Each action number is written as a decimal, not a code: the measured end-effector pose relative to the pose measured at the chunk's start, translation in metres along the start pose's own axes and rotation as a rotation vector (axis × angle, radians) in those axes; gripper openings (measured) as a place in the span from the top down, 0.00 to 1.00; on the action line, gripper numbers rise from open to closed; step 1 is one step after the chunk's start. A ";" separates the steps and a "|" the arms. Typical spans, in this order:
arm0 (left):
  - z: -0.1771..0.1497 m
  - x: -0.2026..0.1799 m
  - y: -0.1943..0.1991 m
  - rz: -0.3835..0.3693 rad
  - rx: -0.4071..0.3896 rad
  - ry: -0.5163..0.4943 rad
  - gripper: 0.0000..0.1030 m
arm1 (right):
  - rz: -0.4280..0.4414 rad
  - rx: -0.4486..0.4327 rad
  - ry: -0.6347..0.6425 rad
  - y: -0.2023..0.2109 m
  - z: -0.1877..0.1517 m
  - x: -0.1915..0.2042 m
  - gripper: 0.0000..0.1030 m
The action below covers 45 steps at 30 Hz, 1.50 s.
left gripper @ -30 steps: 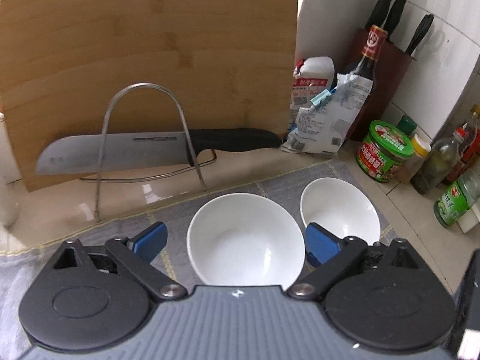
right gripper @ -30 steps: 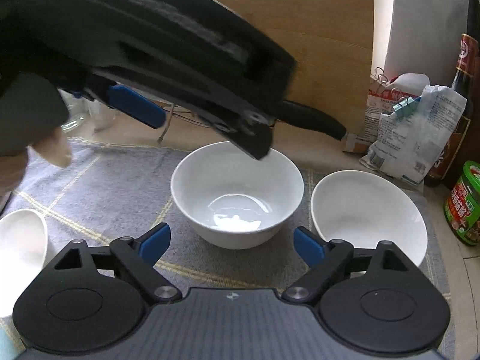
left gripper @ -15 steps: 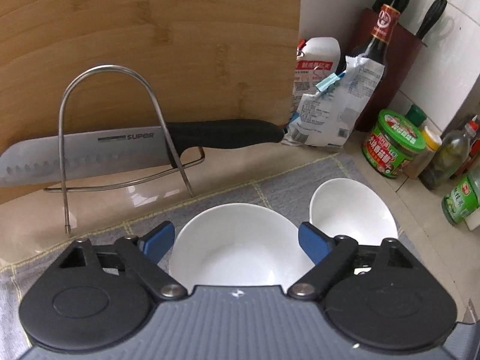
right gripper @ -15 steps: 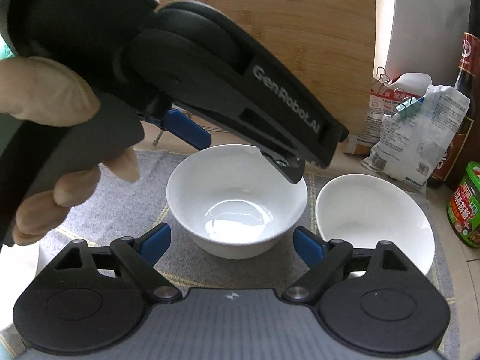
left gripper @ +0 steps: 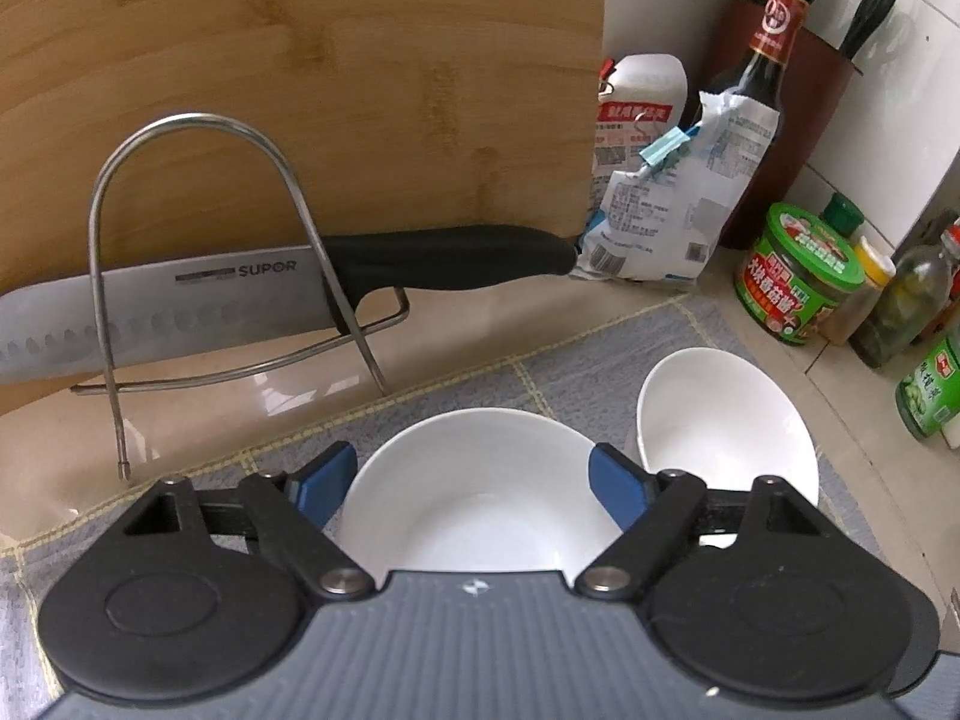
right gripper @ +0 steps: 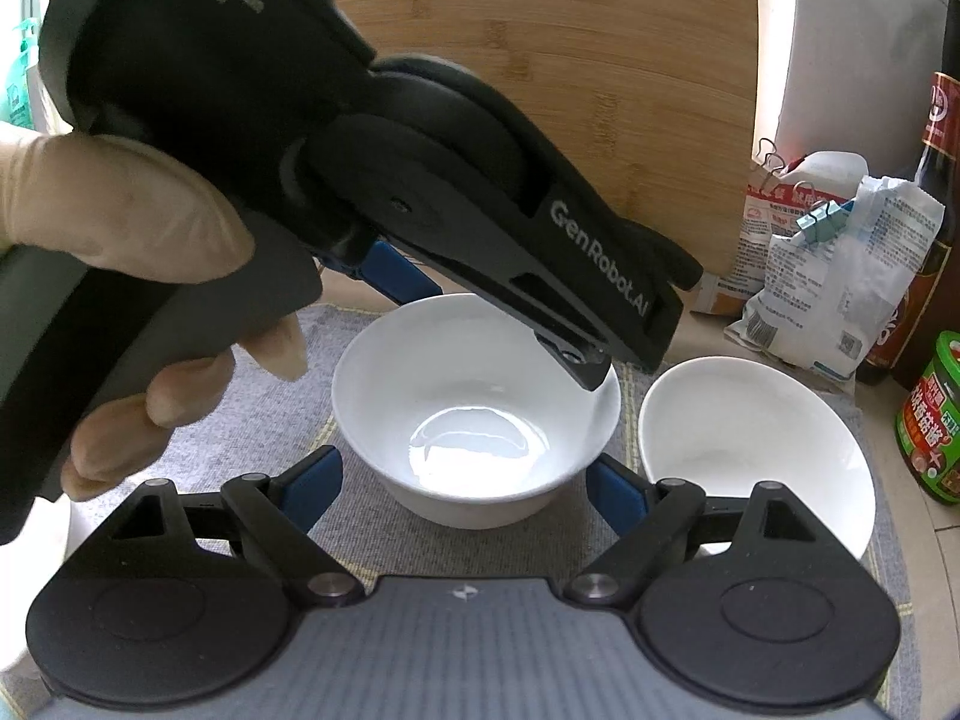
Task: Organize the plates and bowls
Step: 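Grasp the second white bowl rim with the left tool while the right tool grips the opposite rim, then lift and carry the second white bowl with both tools toward the first bowl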
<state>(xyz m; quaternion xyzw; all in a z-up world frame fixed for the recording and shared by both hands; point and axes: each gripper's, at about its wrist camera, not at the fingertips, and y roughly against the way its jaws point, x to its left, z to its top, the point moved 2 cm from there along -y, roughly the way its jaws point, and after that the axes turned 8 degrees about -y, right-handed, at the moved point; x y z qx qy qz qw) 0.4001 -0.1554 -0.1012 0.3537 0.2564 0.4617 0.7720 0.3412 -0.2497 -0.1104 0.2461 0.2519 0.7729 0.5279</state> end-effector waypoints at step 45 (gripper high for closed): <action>-0.020 -0.013 0.066 -0.005 -0.018 -0.024 0.24 | 0.116 0.030 0.001 0.047 0.011 0.009 0.13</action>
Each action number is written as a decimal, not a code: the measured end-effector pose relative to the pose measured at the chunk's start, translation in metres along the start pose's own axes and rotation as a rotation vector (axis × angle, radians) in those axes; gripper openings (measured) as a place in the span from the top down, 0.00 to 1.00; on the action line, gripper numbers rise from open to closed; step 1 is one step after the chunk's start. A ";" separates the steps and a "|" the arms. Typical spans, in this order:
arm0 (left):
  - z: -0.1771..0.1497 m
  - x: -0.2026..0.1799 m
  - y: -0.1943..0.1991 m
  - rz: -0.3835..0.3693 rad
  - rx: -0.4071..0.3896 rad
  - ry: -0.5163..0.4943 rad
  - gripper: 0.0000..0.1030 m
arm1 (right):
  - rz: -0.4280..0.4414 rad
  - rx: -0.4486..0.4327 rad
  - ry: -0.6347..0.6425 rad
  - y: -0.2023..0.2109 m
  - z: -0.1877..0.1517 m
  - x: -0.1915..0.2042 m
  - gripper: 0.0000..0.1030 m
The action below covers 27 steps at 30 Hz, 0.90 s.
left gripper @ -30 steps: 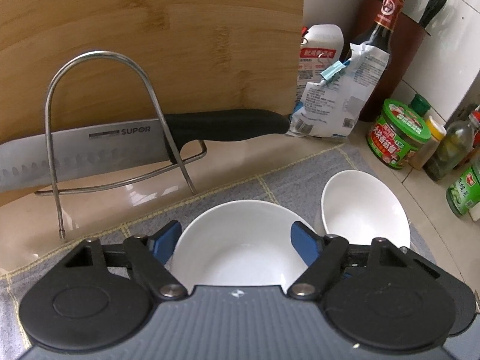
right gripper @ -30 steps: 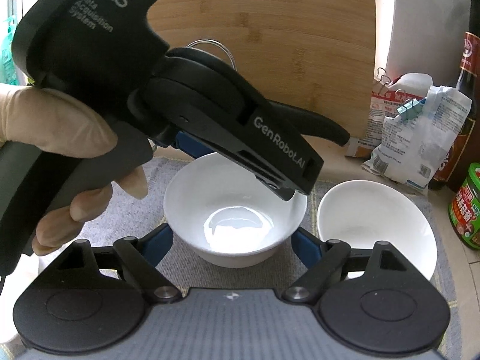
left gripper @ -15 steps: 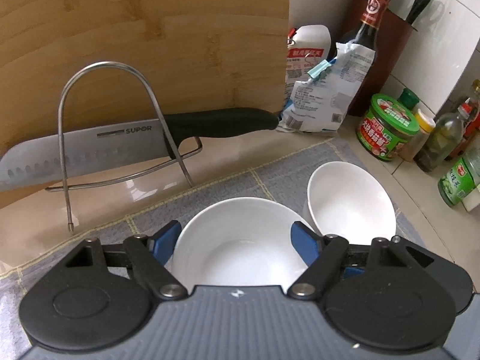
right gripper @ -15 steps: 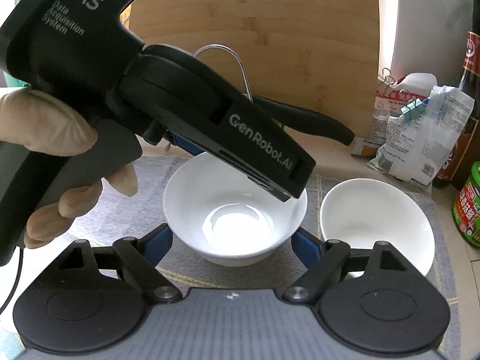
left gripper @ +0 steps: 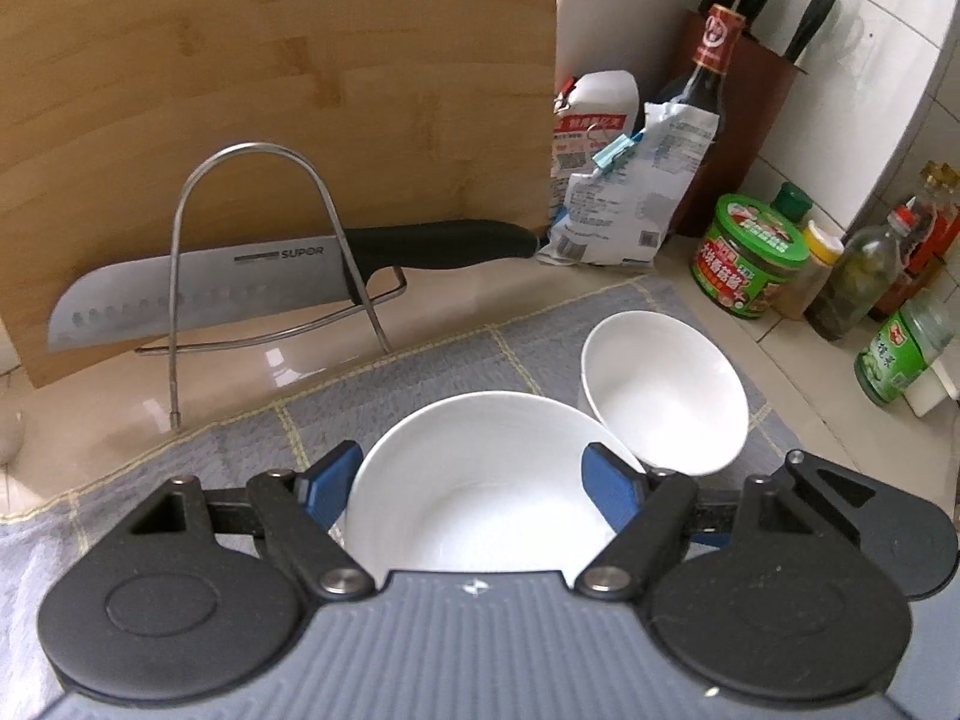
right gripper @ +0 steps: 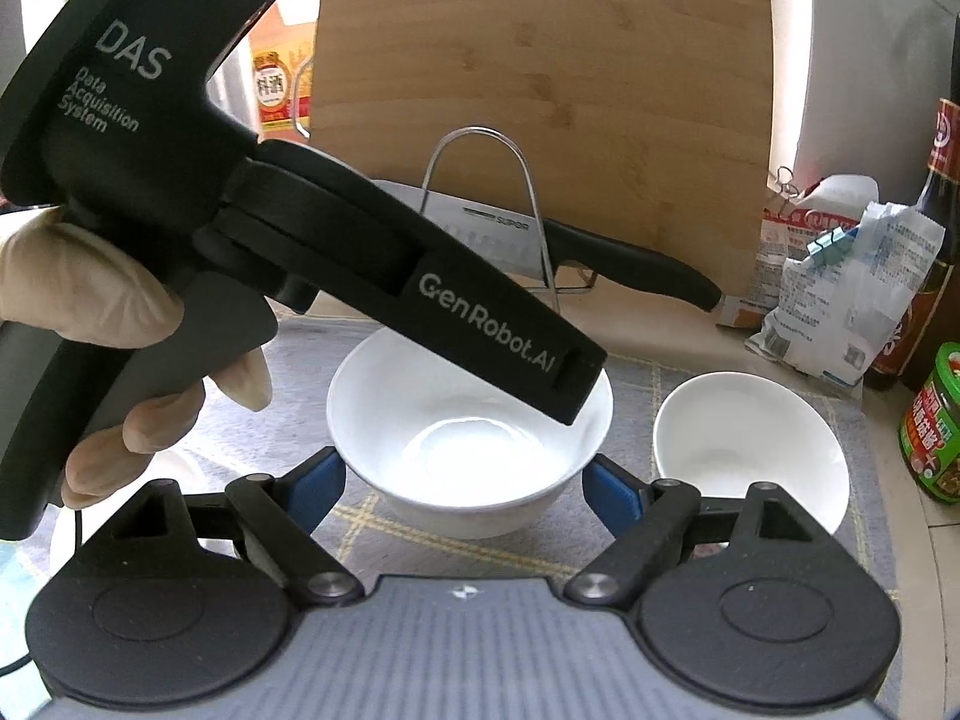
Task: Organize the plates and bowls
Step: 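Lift and carry the second white bowl with both tools toward the first bowl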
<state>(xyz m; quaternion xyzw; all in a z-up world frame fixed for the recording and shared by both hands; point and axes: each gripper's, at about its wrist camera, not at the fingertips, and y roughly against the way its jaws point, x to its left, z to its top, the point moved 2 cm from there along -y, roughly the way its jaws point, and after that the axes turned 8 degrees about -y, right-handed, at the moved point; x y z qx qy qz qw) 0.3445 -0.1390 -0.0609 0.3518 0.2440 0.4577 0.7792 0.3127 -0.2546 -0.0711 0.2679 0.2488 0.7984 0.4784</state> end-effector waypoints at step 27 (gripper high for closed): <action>-0.048 0.003 0.084 0.109 -0.075 0.090 0.23 | 0.120 -0.025 0.140 0.045 -0.010 0.058 0.13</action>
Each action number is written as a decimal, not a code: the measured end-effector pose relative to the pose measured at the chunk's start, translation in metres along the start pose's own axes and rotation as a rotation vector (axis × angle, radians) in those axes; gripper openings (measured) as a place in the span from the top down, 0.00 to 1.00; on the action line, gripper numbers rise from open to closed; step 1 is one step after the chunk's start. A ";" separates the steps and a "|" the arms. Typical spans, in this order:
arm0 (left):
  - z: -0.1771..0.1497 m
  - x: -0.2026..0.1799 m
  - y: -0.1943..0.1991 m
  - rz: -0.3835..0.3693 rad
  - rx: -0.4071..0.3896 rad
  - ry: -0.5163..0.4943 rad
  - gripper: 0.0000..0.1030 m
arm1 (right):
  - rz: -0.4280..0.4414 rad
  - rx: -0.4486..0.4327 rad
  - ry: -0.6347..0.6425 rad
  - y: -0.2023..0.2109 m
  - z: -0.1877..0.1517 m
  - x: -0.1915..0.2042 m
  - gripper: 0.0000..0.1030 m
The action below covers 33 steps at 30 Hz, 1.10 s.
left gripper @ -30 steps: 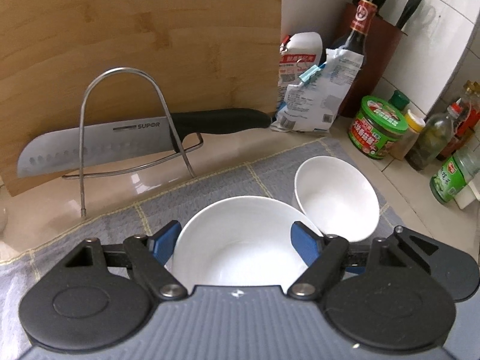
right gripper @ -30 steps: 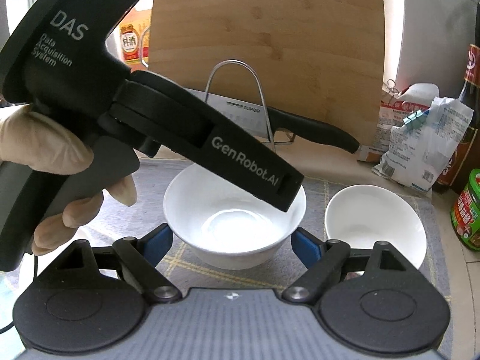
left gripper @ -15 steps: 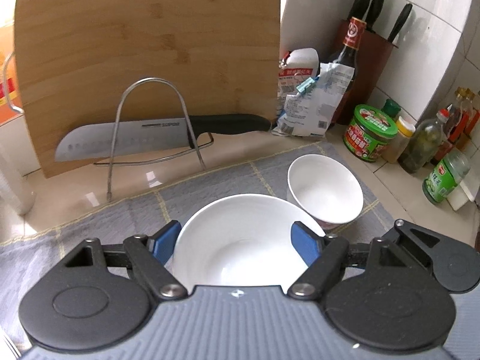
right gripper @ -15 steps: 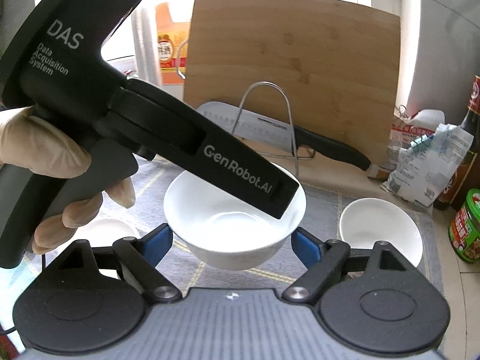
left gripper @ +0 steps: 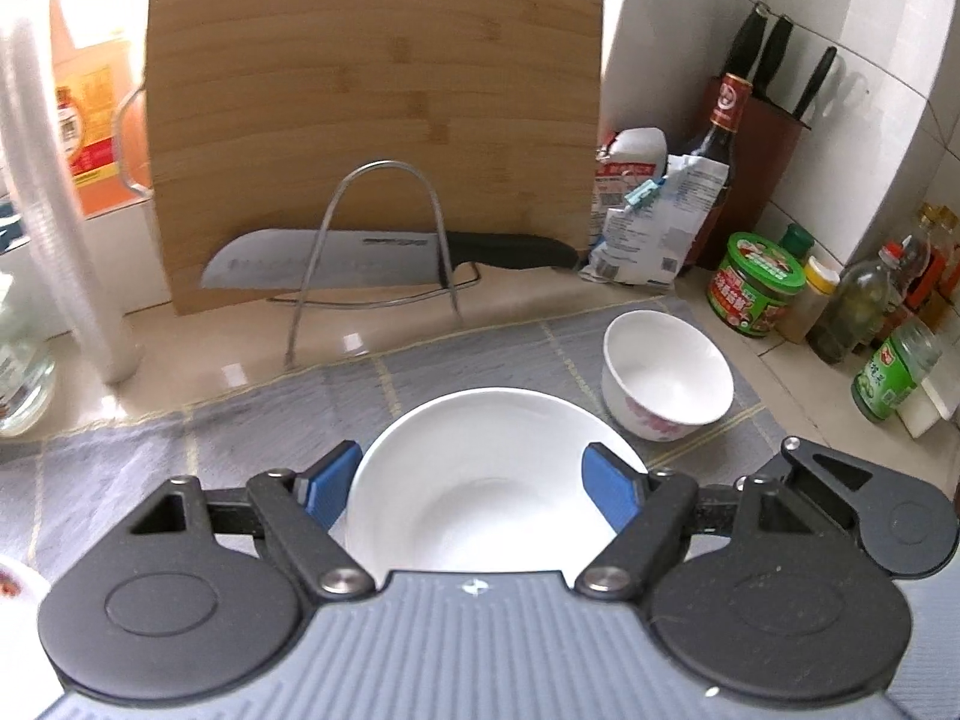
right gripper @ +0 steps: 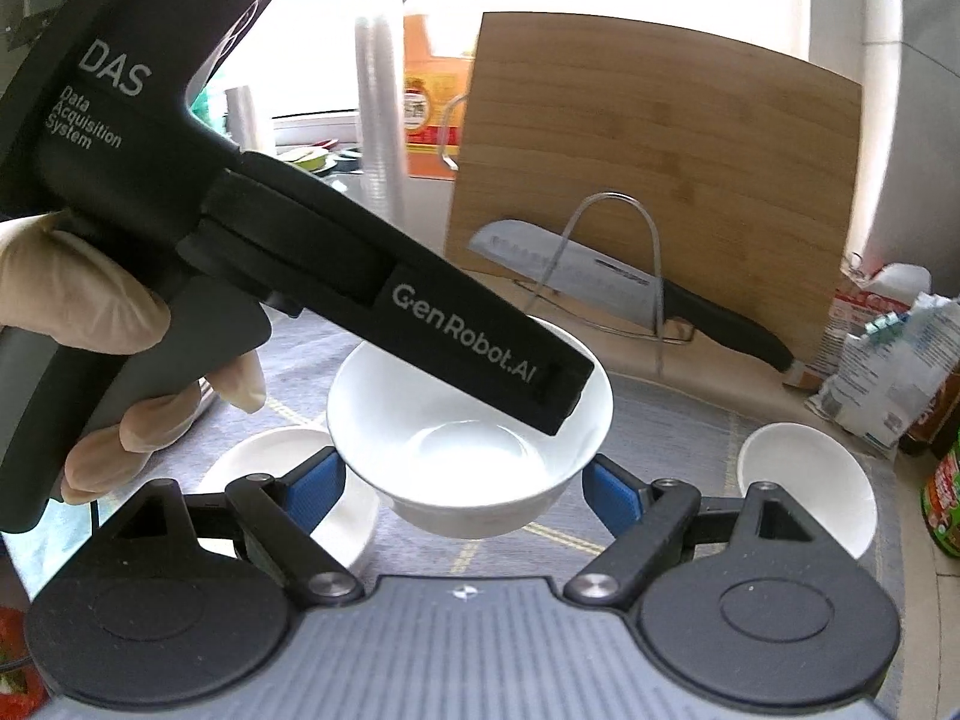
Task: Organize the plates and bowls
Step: 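Lift and carry the second white bowl with both tools toward the first bowl, then lower the second white bowl with both tools into the first bowl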
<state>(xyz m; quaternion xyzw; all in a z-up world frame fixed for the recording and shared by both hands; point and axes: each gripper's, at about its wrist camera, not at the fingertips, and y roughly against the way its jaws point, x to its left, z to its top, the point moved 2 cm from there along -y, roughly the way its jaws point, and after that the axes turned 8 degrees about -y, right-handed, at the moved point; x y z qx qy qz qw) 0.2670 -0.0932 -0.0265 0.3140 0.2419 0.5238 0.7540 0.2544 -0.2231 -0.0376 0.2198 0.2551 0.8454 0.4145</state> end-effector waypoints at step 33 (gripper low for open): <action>-0.067 0.050 0.037 0.068 0.016 0.142 0.23 | 0.170 0.104 0.090 -0.020 -0.026 0.067 0.13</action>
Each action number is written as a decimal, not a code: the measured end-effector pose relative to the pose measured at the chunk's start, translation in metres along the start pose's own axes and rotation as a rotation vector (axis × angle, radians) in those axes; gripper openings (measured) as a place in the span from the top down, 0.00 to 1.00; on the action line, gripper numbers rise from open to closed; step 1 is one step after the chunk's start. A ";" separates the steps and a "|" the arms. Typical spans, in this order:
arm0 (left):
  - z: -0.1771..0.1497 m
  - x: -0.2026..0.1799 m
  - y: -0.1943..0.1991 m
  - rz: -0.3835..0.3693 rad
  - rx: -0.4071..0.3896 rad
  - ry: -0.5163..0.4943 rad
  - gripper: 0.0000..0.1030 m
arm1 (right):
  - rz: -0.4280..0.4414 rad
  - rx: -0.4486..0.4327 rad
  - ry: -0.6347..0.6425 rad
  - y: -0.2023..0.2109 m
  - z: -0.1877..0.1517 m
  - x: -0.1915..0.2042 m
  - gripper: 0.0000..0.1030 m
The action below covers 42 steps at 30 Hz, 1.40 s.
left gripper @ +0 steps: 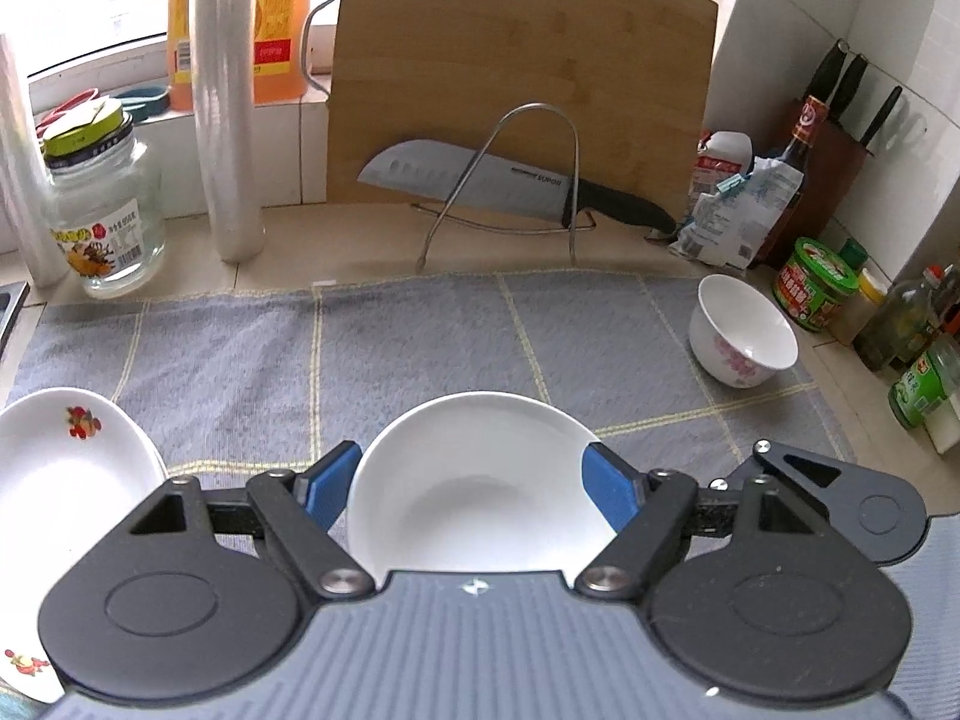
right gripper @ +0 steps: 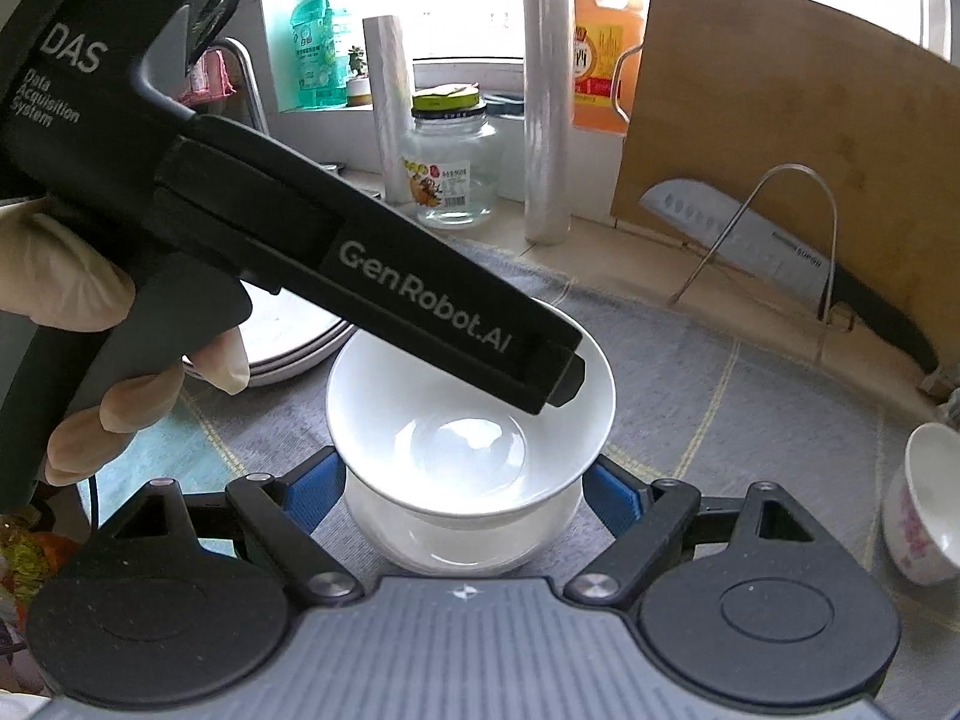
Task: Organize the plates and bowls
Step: 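Lower the second white bowl with both tools into the first bowl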
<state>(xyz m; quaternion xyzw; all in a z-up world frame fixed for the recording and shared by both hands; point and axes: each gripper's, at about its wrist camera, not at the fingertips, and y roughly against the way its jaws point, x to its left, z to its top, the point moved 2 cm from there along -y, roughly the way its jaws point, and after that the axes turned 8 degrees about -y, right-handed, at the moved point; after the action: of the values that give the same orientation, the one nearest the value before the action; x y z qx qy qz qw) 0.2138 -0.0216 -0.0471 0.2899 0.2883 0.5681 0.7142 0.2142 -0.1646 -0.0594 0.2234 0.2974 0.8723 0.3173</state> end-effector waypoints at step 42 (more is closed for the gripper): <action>-0.016 0.007 -0.015 -0.024 0.017 0.005 0.23 | -0.016 0.046 0.034 -0.013 -0.008 0.002 0.13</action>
<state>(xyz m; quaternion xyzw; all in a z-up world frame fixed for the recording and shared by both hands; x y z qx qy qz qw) 0.2130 -0.0161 -0.0693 0.2912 0.2985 0.5576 0.7178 0.2139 -0.1581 -0.0732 0.2134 0.3244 0.8663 0.3141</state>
